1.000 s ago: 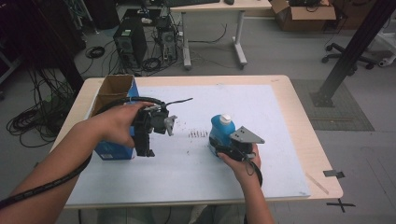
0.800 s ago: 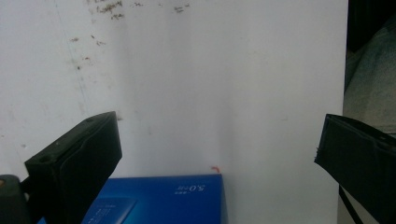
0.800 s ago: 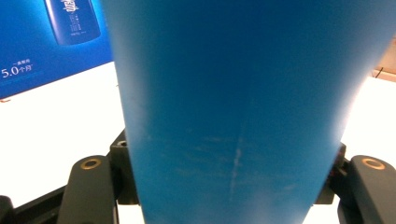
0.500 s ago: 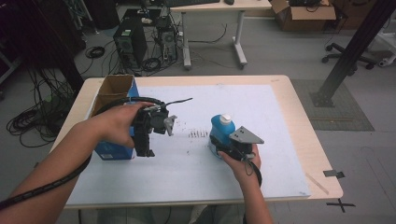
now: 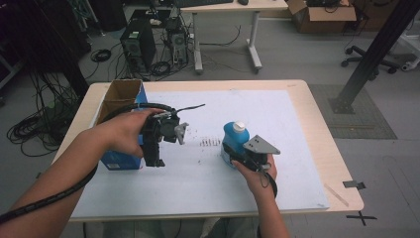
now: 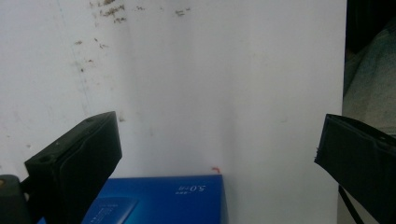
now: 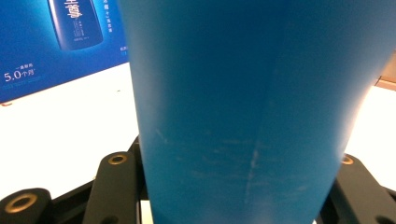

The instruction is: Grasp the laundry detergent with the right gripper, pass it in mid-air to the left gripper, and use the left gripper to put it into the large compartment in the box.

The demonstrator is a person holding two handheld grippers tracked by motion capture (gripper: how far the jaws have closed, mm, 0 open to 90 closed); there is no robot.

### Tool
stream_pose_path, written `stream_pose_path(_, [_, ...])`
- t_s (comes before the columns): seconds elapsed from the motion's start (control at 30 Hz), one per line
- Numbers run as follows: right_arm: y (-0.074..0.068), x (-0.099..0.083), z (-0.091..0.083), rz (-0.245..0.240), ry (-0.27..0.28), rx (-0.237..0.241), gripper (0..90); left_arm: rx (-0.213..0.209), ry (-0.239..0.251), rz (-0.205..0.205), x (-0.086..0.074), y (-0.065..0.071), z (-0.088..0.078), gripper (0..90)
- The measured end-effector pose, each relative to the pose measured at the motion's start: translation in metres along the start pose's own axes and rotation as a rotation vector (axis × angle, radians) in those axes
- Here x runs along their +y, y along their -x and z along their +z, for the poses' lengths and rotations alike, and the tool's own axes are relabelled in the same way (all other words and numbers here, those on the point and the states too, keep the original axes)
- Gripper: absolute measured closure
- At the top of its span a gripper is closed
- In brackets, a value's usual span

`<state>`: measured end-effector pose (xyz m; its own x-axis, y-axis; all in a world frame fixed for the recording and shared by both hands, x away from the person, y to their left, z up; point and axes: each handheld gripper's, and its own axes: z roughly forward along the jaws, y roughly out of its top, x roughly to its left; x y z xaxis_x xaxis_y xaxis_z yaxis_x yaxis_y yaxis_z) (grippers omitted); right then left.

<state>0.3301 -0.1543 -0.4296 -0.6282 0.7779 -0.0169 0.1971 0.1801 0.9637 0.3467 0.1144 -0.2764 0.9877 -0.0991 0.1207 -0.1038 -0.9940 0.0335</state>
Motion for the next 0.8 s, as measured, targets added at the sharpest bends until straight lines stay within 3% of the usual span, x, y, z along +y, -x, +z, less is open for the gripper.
stream_pose_path(0.1, [0.003, 0.004, -0.003, 0.027, 0.020, 0.014, 46.1, -0.001, -0.001, -0.008, 0.001, -0.001, -0.001, 0.4])
stream_pose_path(0.37, [0.006, 0.022, -0.015, -0.015, 0.018, 0.053, 46.4, 0.000, -0.002, -0.005, 0.003, -0.002, -0.003, 0.4])
stream_pose_path(0.63, [0.009, 0.039, -0.032, -0.043, 0.005, 0.139, 46.6, -0.001, -0.005, -0.003, 0.006, -0.002, -0.007, 0.4])
stream_pose_path(0.67, [0.010, 0.044, -0.036, -0.046, 0.015, 0.168, 46.5, 0.000, -0.004, -0.004, 0.007, -0.002, -0.008, 0.4])
stream_pose_path(0.7, [0.010, 0.044, -0.036, -0.046, 0.015, 0.168, 46.5, 0.000, -0.004, -0.004, 0.007, -0.002, -0.008, 0.4])
stream_pose_path(0.73, [0.011, 0.048, -0.042, -0.051, 0.028, 0.205, 46.5, 0.002, -0.002, -0.005, 0.007, -0.002, -0.009, 0.4])
stream_pose_path(0.8, [0.011, 0.051, -0.044, -0.057, 0.032, 0.218, 46.5, 0.002, -0.003, -0.006, 0.008, -0.002, -0.010, 0.4])
